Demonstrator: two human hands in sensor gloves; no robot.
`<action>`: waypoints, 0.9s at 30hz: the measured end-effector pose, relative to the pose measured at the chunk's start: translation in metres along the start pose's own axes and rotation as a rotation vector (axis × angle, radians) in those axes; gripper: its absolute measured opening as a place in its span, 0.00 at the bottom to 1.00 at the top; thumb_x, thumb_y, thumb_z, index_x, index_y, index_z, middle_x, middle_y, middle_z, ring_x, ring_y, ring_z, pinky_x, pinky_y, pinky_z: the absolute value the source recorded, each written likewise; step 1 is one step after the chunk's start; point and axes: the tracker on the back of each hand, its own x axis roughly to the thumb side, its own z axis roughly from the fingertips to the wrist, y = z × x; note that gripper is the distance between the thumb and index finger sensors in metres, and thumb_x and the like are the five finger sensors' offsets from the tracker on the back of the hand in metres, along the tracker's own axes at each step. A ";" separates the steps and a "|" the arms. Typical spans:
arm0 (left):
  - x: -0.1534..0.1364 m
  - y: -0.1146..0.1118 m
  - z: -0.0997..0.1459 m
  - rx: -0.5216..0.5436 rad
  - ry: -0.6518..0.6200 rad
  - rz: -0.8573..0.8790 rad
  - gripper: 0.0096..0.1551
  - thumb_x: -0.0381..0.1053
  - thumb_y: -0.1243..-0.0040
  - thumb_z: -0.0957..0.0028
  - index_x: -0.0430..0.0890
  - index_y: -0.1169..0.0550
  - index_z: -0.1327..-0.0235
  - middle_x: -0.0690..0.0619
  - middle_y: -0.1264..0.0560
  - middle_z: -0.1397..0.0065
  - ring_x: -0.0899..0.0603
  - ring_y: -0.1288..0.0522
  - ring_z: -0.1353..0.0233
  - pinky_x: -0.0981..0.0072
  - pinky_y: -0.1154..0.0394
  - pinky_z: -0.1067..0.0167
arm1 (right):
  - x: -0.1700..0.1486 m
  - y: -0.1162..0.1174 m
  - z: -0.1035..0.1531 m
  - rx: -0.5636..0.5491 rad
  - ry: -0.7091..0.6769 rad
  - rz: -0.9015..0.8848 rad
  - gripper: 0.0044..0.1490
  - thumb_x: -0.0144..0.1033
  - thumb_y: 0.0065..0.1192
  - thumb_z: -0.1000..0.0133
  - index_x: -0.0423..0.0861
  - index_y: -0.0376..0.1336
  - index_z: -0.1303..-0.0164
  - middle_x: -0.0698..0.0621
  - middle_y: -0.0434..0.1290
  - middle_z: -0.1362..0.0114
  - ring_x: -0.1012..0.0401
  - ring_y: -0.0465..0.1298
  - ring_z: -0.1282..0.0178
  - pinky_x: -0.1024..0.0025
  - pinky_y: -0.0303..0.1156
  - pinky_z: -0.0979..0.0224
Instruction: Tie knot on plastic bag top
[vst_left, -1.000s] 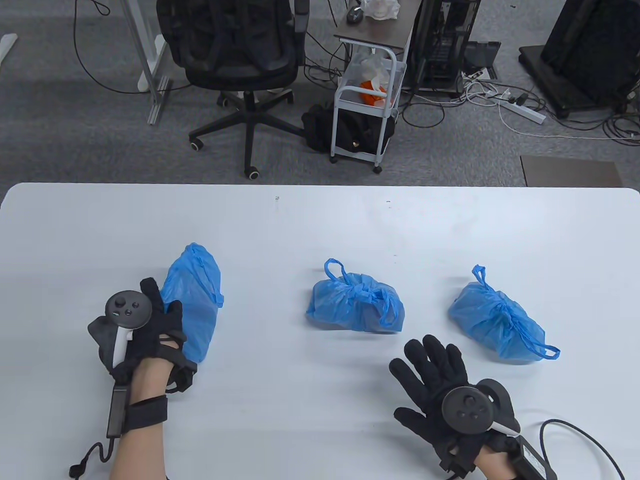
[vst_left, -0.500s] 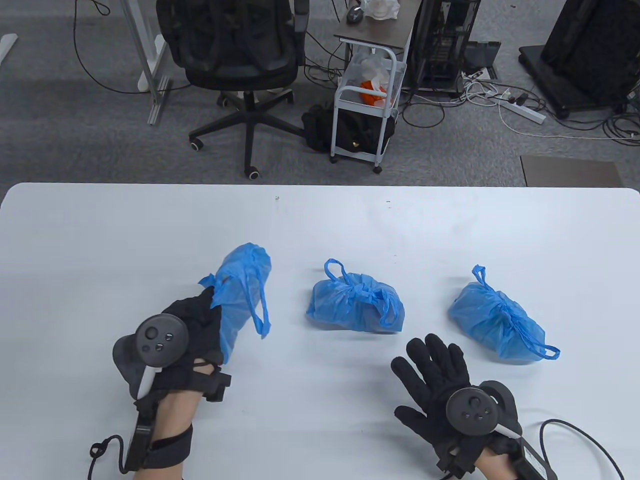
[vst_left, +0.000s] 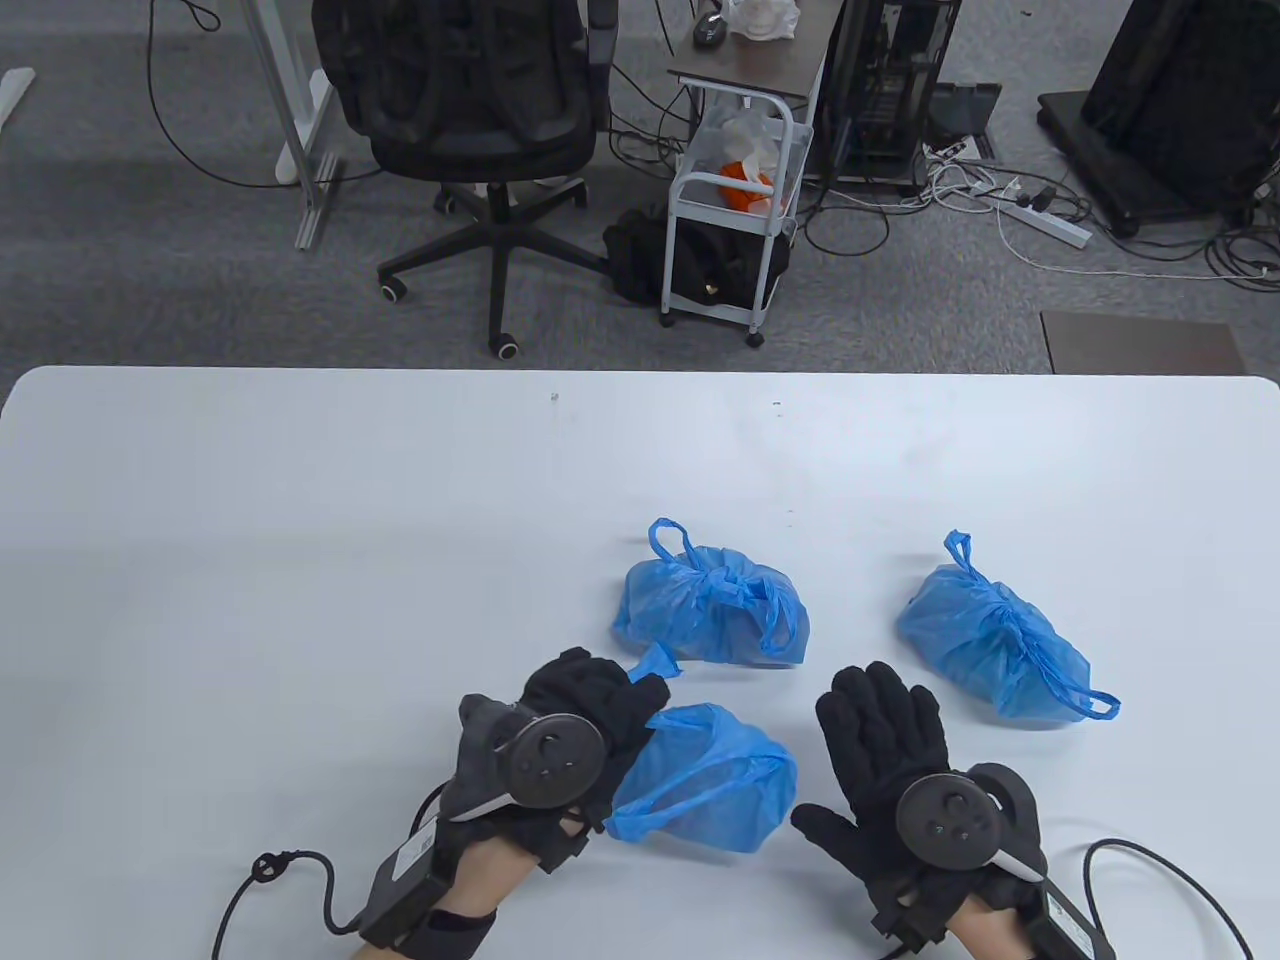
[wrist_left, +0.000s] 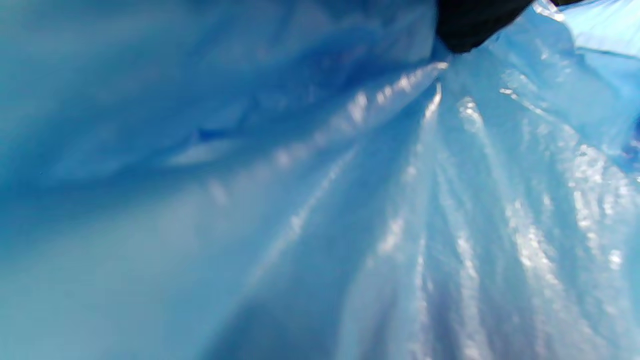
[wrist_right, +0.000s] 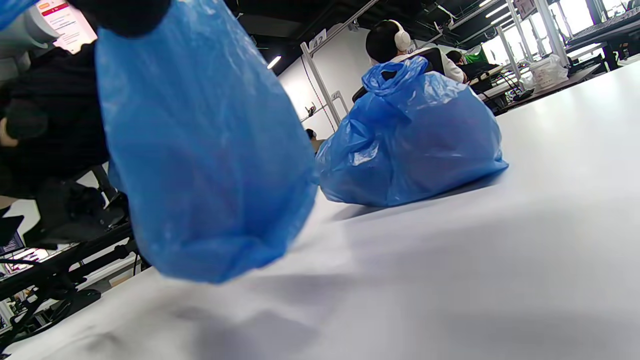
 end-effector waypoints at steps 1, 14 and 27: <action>0.001 -0.002 0.000 -0.008 -0.005 -0.003 0.22 0.58 0.46 0.55 0.60 0.28 0.46 0.61 0.21 0.57 0.47 0.25 0.35 0.46 0.37 0.30 | 0.000 0.000 0.000 -0.005 -0.003 -0.001 0.63 0.64 0.58 0.54 0.54 0.23 0.32 0.46 0.23 0.20 0.36 0.24 0.20 0.29 0.19 0.29; 0.002 -0.026 -0.003 -0.118 -0.018 0.003 0.23 0.61 0.46 0.55 0.62 0.28 0.45 0.58 0.23 0.41 0.43 0.30 0.26 0.43 0.40 0.28 | 0.064 -0.012 -0.049 -0.012 -0.263 0.160 0.65 0.53 0.75 0.56 0.58 0.32 0.27 0.46 0.33 0.16 0.34 0.30 0.18 0.29 0.19 0.27; -0.094 0.007 0.017 -0.007 0.319 0.302 0.26 0.66 0.52 0.55 0.55 0.23 0.49 0.54 0.29 0.28 0.38 0.36 0.21 0.38 0.45 0.26 | 0.040 -0.001 -0.052 -0.237 -0.258 -0.153 0.26 0.44 0.61 0.48 0.53 0.68 0.39 0.40 0.55 0.20 0.33 0.50 0.21 0.29 0.36 0.26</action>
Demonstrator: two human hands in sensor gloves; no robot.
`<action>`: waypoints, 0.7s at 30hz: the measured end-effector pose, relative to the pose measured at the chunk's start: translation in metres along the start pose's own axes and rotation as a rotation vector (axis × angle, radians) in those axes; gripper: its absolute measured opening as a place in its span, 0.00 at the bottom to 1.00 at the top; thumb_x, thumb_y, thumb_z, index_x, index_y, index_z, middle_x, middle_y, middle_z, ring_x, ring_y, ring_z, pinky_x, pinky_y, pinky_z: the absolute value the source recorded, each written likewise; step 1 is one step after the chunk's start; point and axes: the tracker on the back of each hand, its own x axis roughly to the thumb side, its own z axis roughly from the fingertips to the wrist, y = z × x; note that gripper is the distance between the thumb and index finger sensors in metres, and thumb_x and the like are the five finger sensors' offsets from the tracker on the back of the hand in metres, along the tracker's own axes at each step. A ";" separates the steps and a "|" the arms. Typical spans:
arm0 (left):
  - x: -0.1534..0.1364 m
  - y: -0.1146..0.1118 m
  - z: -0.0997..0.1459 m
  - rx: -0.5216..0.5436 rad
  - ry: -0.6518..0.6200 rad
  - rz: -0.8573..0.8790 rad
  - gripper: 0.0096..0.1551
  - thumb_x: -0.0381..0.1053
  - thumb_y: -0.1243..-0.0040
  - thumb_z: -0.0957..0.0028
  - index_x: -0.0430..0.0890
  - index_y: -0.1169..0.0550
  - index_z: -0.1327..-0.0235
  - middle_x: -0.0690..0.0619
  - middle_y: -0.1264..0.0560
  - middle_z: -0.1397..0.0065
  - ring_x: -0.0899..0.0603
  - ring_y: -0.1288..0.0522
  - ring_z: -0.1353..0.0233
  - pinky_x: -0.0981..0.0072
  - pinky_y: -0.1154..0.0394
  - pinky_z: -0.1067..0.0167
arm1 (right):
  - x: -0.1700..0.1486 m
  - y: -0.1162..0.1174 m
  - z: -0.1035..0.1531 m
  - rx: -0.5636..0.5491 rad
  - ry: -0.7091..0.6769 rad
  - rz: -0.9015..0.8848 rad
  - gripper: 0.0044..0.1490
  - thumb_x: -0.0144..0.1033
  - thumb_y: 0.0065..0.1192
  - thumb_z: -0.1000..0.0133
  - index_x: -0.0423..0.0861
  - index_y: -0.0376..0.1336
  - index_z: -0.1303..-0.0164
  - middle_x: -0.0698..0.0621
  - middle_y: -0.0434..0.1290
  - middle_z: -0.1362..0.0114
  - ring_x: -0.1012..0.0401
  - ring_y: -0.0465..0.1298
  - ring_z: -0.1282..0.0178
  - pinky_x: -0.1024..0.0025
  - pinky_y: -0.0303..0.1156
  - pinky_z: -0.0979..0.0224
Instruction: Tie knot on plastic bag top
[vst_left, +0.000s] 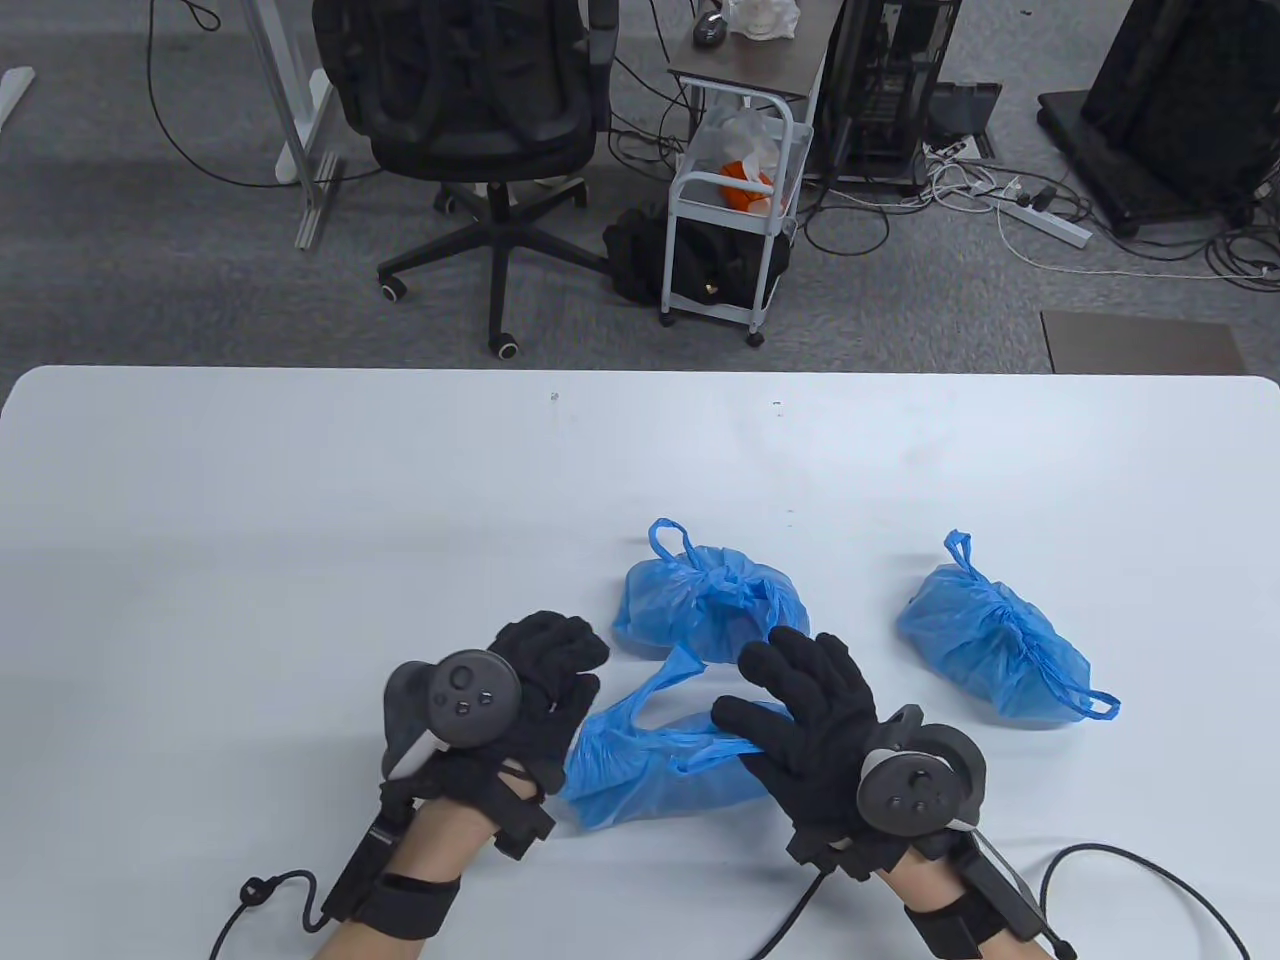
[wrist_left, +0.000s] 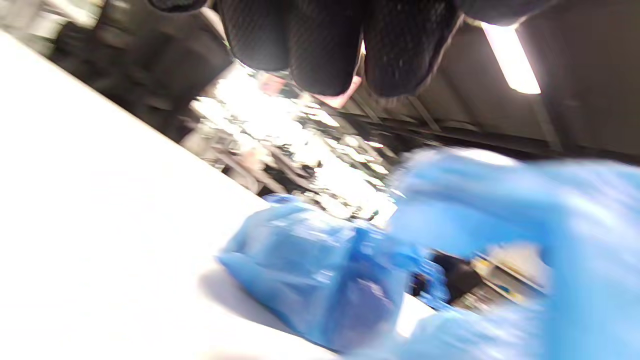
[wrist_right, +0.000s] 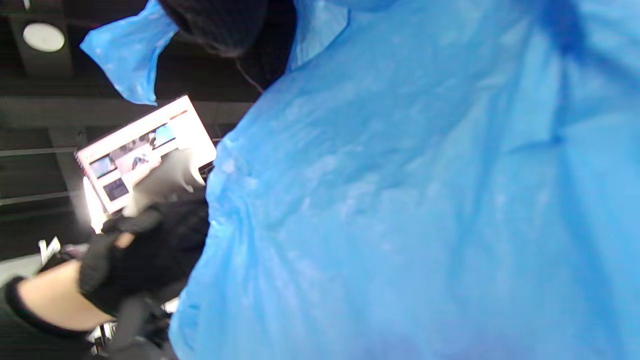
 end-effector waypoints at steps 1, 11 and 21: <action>-0.011 -0.003 -0.001 -0.045 0.054 -0.039 0.29 0.69 0.52 0.55 0.55 0.18 0.54 0.53 0.27 0.29 0.37 0.35 0.22 0.37 0.43 0.27 | 0.000 0.000 0.001 -0.009 0.007 -0.017 0.26 0.45 0.61 0.48 0.54 0.68 0.39 0.40 0.55 0.20 0.33 0.50 0.21 0.29 0.36 0.26; -0.004 -0.057 -0.012 -0.404 -0.081 0.567 0.48 0.82 0.62 0.59 0.51 0.12 0.55 0.50 0.30 0.24 0.37 0.45 0.17 0.38 0.51 0.25 | -0.005 0.000 0.004 -0.015 0.035 -0.063 0.27 0.45 0.60 0.47 0.53 0.67 0.38 0.40 0.56 0.21 0.33 0.52 0.22 0.30 0.39 0.26; 0.037 -0.056 -0.003 -0.501 -0.330 0.762 0.37 0.77 0.58 0.55 0.54 0.16 0.55 0.53 0.33 0.22 0.37 0.47 0.16 0.35 0.53 0.24 | -0.017 -0.001 0.002 -0.088 0.103 -0.141 0.30 0.46 0.58 0.47 0.55 0.62 0.33 0.39 0.60 0.23 0.33 0.58 0.25 0.30 0.42 0.27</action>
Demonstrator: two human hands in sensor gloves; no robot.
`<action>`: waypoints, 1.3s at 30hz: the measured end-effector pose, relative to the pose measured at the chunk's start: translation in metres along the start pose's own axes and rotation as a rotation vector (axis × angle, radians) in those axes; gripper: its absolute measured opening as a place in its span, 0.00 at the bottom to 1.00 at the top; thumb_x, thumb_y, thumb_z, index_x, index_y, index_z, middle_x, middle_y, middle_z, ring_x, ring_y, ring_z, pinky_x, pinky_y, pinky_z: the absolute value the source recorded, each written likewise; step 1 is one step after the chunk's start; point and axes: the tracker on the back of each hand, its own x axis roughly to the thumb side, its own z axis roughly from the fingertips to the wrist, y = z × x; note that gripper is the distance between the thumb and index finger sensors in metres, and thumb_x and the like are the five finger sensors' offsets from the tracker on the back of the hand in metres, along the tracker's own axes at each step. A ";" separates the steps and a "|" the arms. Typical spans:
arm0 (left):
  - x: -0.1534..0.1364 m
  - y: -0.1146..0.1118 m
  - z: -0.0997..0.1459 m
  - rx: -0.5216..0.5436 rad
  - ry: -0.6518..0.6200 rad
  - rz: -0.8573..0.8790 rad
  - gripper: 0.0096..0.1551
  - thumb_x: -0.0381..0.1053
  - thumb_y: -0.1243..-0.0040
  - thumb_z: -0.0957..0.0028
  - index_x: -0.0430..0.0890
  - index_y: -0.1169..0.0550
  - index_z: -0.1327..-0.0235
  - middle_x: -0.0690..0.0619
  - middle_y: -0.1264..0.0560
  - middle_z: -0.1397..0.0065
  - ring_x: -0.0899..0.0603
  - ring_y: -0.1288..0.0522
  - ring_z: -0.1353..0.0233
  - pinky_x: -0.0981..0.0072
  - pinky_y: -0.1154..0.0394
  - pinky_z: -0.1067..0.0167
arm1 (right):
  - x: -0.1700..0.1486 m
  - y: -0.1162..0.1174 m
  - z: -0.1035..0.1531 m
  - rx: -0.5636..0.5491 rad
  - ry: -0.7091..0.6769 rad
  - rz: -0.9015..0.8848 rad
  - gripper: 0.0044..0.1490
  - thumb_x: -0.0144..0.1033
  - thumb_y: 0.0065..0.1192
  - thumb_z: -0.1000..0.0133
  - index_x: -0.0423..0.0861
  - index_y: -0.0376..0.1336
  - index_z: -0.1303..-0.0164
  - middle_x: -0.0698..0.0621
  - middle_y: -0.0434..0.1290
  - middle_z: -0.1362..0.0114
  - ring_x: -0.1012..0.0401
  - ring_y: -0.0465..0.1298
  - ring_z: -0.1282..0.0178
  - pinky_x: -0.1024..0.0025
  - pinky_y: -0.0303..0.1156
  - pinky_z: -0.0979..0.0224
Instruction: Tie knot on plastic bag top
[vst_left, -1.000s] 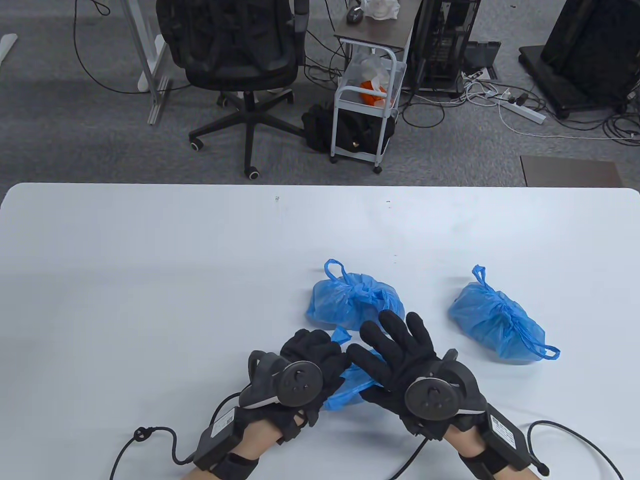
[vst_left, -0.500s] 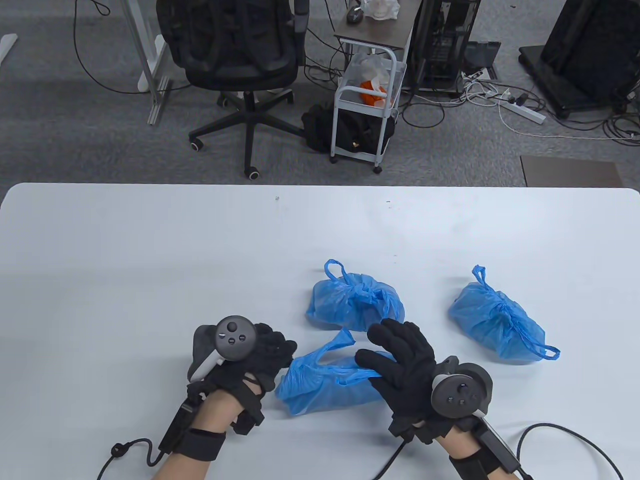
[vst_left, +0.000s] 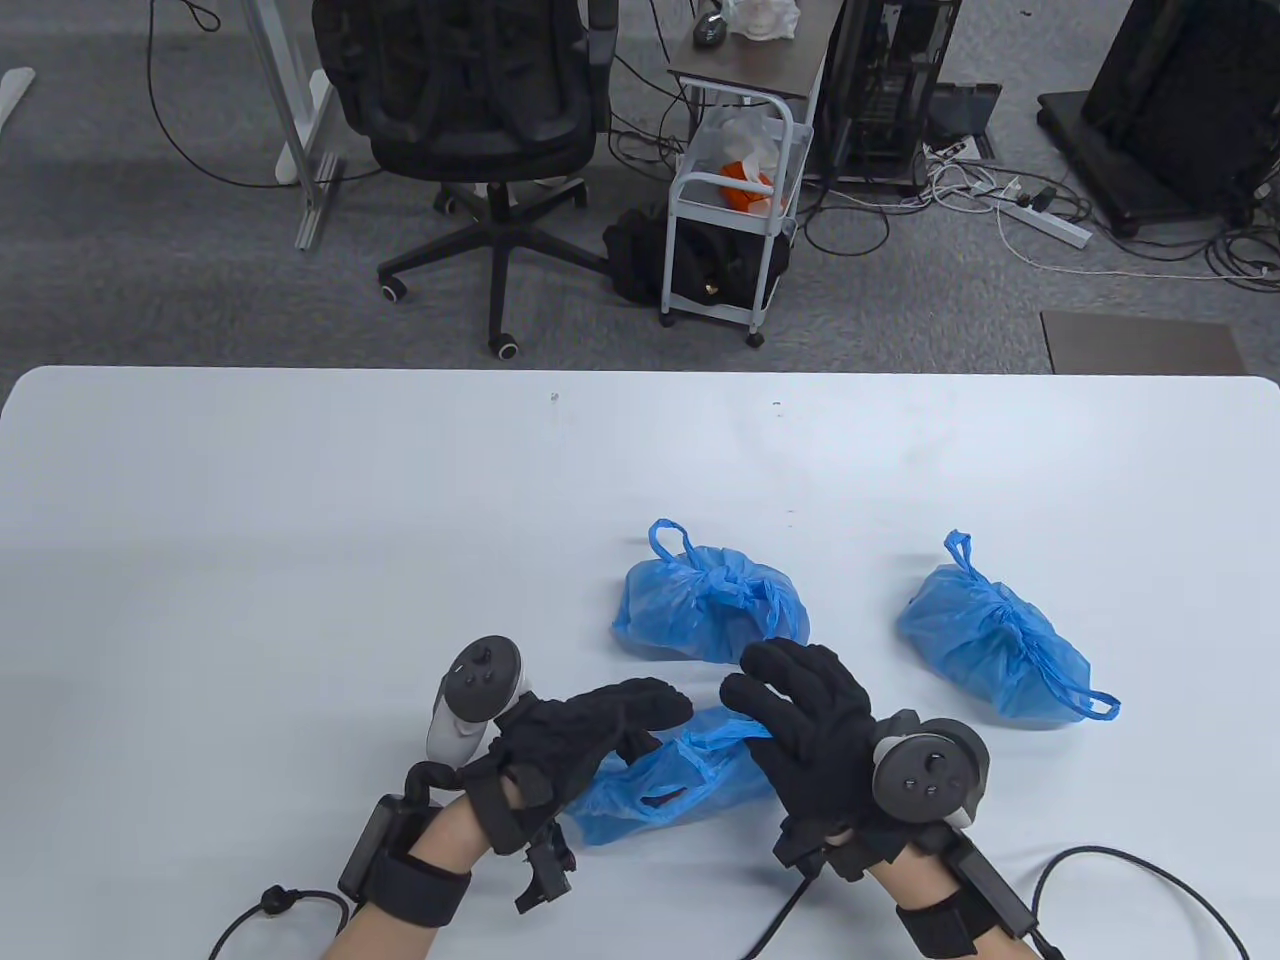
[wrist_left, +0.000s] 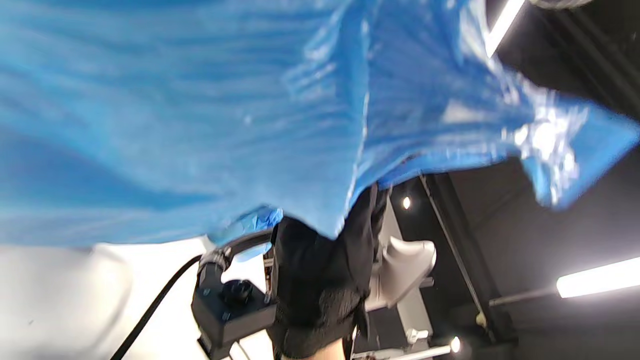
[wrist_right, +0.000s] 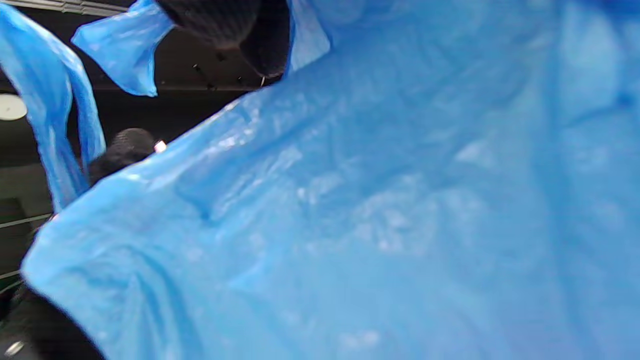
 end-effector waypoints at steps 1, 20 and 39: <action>0.001 -0.003 0.000 -0.014 -0.001 -0.022 0.38 0.77 0.58 0.55 0.54 0.19 0.50 0.53 0.35 0.21 0.37 0.47 0.16 0.35 0.54 0.24 | -0.001 0.000 0.000 -0.007 0.009 -0.011 0.30 0.46 0.58 0.47 0.55 0.62 0.33 0.39 0.61 0.23 0.33 0.58 0.26 0.30 0.43 0.27; 0.015 -0.016 -0.001 -0.098 0.043 -0.408 0.36 0.69 0.46 0.55 0.62 0.39 0.34 0.55 0.51 0.16 0.39 0.56 0.14 0.35 0.58 0.24 | -0.024 -0.006 0.001 -0.074 0.188 -0.297 0.31 0.46 0.59 0.47 0.50 0.64 0.34 0.39 0.69 0.29 0.33 0.65 0.31 0.31 0.47 0.29; 0.024 0.022 0.013 0.317 -0.085 -0.327 0.22 0.63 0.50 0.51 0.56 0.26 0.49 0.56 0.32 0.26 0.39 0.41 0.19 0.36 0.49 0.25 | -0.019 -0.017 0.001 -0.094 0.114 -0.514 0.26 0.45 0.63 0.48 0.47 0.71 0.43 0.42 0.75 0.37 0.34 0.69 0.34 0.30 0.48 0.29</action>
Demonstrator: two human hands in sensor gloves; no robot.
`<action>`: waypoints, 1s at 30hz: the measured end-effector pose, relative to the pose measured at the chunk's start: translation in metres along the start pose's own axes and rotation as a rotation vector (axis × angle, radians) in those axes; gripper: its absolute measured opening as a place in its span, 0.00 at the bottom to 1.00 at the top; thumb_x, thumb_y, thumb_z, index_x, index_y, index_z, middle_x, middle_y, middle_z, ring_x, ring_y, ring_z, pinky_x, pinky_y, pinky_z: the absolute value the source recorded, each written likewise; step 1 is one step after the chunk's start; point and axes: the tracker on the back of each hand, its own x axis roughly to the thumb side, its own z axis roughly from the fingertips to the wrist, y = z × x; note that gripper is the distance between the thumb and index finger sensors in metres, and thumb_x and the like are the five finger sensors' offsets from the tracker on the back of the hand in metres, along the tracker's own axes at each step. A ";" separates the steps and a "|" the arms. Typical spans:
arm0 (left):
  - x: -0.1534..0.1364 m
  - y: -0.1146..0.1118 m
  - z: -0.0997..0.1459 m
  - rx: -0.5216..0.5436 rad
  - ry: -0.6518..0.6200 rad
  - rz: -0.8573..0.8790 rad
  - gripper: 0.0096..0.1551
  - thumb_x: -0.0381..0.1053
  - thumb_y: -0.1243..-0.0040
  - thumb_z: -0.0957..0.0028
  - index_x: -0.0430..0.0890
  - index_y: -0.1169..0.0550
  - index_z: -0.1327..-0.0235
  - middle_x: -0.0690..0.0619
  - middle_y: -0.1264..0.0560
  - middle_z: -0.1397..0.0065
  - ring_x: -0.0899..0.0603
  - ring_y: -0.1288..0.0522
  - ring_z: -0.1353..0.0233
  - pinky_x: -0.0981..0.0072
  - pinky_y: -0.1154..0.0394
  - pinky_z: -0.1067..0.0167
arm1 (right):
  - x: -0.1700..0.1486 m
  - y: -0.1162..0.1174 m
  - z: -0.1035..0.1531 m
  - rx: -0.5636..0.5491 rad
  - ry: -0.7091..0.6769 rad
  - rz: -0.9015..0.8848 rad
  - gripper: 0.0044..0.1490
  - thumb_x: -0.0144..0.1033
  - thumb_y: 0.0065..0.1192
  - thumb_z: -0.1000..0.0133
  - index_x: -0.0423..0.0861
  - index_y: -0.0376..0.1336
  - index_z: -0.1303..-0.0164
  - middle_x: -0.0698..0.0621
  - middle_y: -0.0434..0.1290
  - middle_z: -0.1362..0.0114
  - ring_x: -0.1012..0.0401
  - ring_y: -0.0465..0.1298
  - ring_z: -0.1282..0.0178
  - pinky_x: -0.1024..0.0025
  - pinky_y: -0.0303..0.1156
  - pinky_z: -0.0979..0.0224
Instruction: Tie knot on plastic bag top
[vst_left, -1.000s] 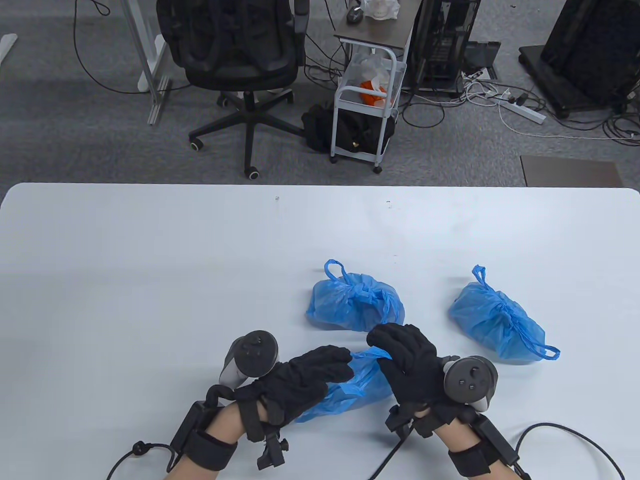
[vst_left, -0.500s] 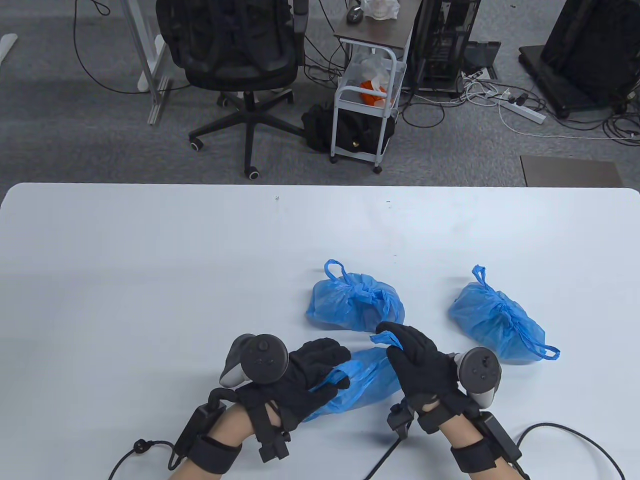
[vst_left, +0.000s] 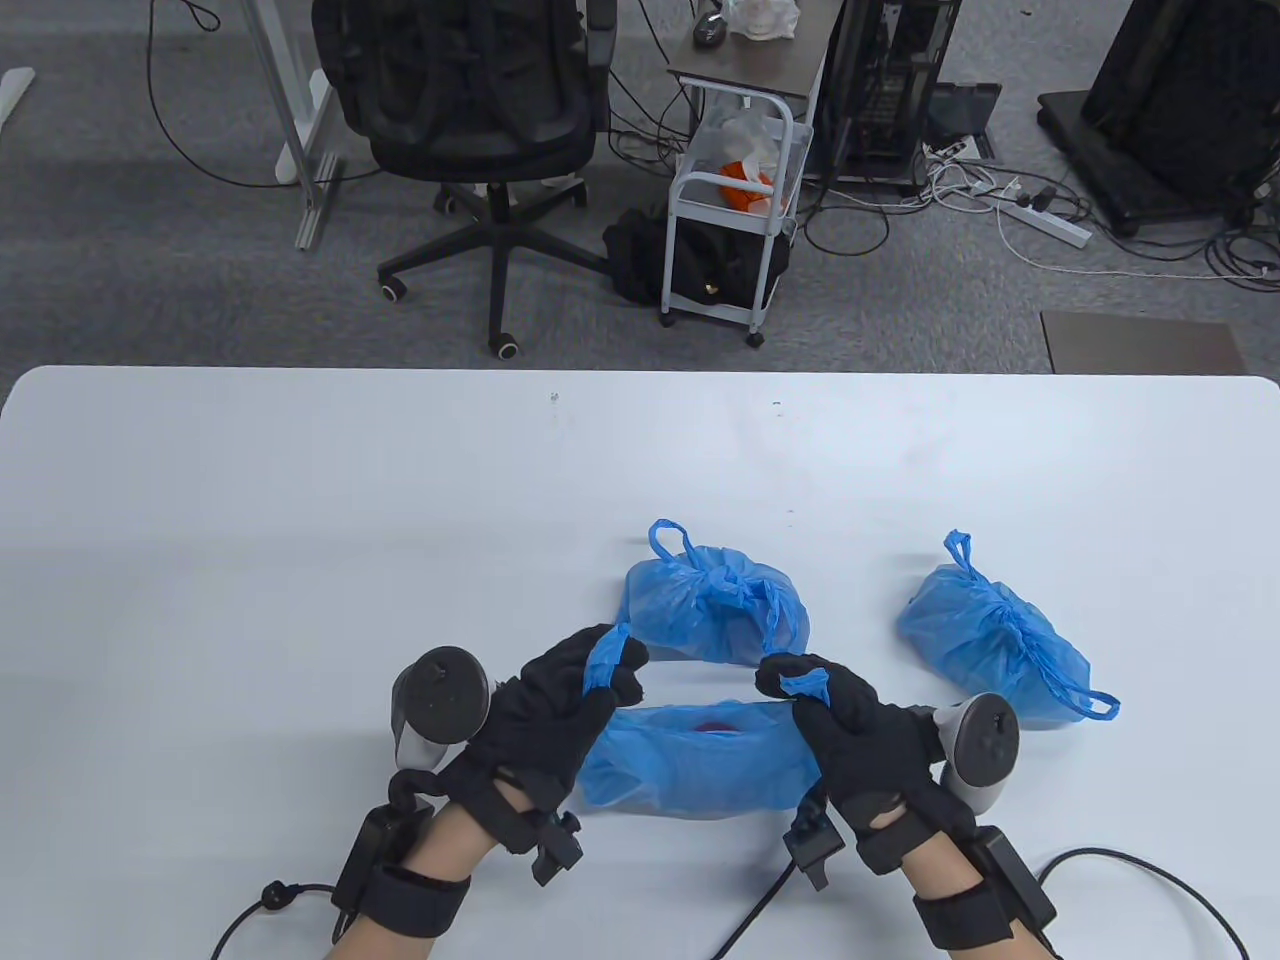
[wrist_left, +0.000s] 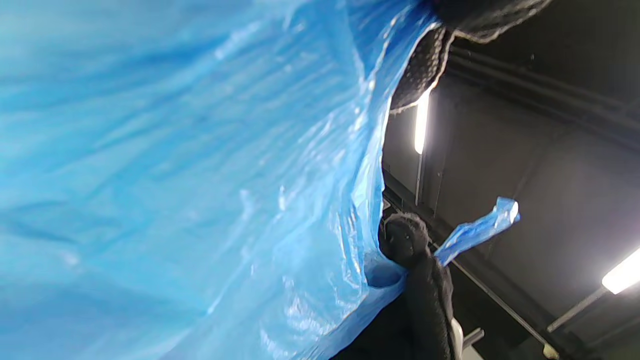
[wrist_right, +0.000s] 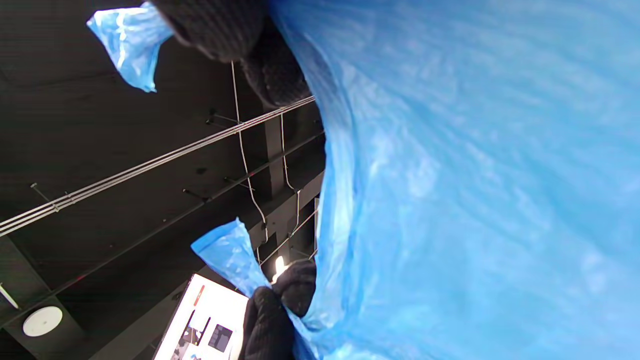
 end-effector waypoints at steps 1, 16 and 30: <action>0.001 -0.002 0.000 -0.007 -0.001 -0.012 0.22 0.63 0.50 0.51 0.55 0.25 0.50 0.56 0.31 0.27 0.39 0.41 0.19 0.36 0.49 0.25 | 0.000 0.001 0.000 0.006 -0.001 0.014 0.26 0.45 0.63 0.48 0.46 0.72 0.45 0.41 0.76 0.38 0.34 0.69 0.34 0.30 0.48 0.29; 0.001 -0.060 -0.011 -0.219 -0.014 -0.335 0.23 0.65 0.48 0.53 0.51 0.19 0.59 0.54 0.23 0.34 0.38 0.35 0.22 0.36 0.46 0.26 | -0.008 0.046 0.001 0.344 0.106 0.366 0.23 0.48 0.65 0.49 0.40 0.78 0.67 0.38 0.81 0.57 0.34 0.75 0.47 0.30 0.50 0.31; 0.007 -0.083 -0.013 -0.280 0.012 -0.540 0.26 0.69 0.49 0.55 0.51 0.19 0.63 0.53 0.23 0.34 0.38 0.33 0.23 0.37 0.43 0.27 | -0.018 0.048 0.004 0.374 0.164 0.340 0.34 0.61 0.58 0.50 0.43 0.82 0.75 0.40 0.84 0.61 0.37 0.78 0.50 0.32 0.56 0.32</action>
